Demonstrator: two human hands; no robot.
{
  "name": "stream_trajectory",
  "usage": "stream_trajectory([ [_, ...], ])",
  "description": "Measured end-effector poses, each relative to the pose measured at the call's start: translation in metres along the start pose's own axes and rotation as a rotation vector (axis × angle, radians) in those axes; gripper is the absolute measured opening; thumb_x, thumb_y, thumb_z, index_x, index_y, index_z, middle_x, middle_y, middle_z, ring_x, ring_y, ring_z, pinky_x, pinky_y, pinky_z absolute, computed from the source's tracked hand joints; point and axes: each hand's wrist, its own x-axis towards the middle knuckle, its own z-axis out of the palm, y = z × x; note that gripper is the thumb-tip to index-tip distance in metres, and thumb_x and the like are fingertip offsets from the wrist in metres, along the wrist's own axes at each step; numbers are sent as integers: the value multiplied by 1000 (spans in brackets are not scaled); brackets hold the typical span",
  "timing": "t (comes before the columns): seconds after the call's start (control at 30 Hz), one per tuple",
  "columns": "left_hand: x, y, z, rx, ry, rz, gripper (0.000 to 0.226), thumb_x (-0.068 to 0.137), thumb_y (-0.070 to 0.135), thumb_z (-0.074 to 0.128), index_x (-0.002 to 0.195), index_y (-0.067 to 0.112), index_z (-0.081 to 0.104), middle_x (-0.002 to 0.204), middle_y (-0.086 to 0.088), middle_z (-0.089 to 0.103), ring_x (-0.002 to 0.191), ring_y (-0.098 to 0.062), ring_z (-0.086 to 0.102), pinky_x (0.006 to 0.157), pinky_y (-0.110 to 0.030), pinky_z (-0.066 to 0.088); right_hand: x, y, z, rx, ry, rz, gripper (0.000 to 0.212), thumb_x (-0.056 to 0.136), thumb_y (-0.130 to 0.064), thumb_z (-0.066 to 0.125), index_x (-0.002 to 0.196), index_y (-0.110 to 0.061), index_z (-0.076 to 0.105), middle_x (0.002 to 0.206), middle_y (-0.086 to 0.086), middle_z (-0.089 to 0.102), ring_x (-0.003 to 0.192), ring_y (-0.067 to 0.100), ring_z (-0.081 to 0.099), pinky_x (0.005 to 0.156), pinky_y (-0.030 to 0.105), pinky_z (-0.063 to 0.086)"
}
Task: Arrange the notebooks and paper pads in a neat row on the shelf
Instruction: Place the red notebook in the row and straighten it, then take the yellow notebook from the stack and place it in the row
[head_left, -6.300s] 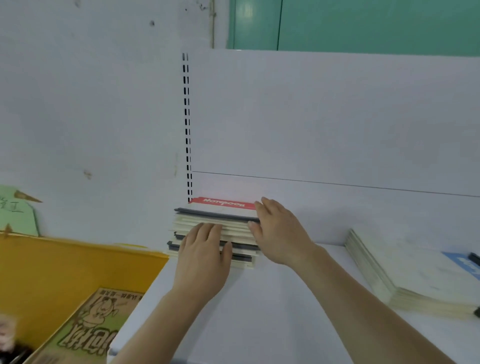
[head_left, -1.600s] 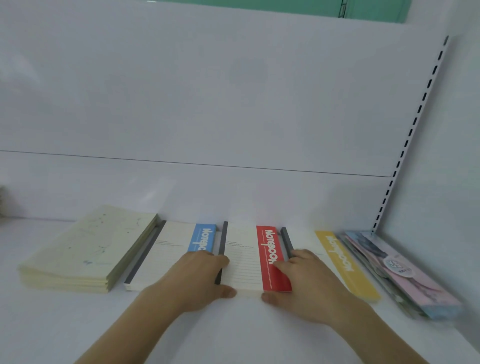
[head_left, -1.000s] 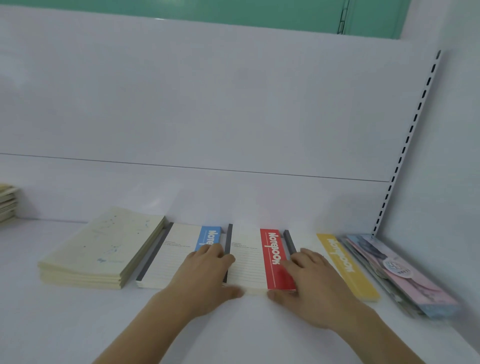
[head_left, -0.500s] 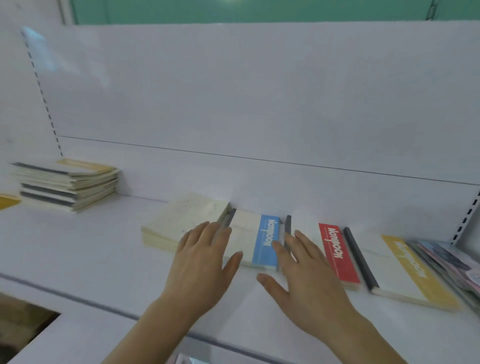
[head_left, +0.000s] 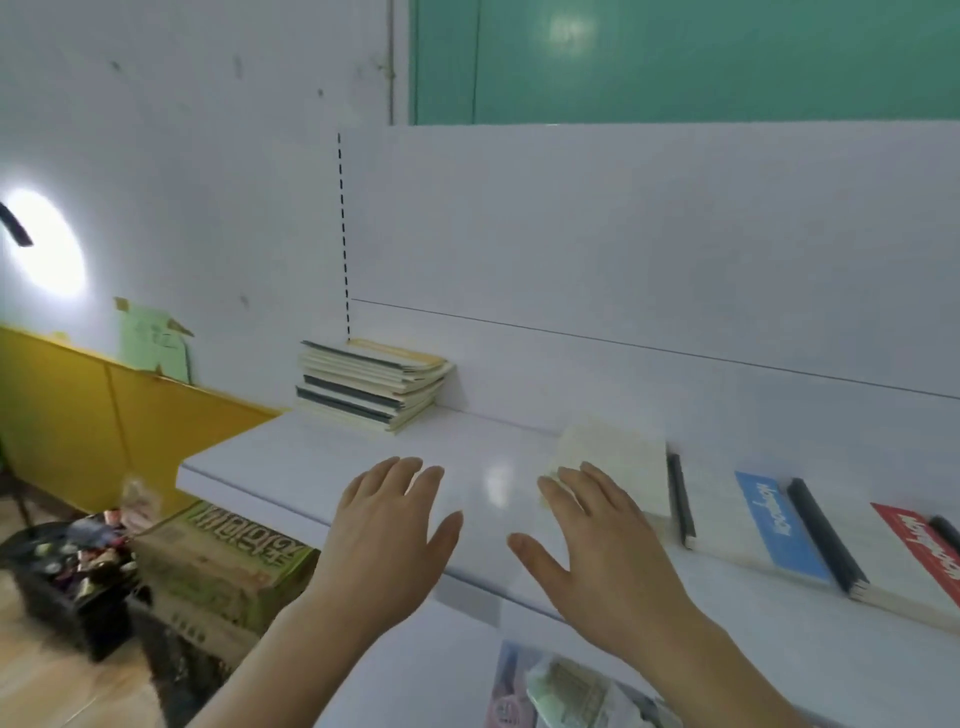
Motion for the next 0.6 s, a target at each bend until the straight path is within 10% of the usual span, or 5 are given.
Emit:
stream_trajectory([
  [0.6,132,-176,9,-8,77,-39,63,100,54,37,155,29,19,158,7,29,146,-16,27,117,-33,25,245,-95,80,92,140,-69,59,100,-48,29,148,-14,29,152,3,33,142,21,23,116,37,23],
])
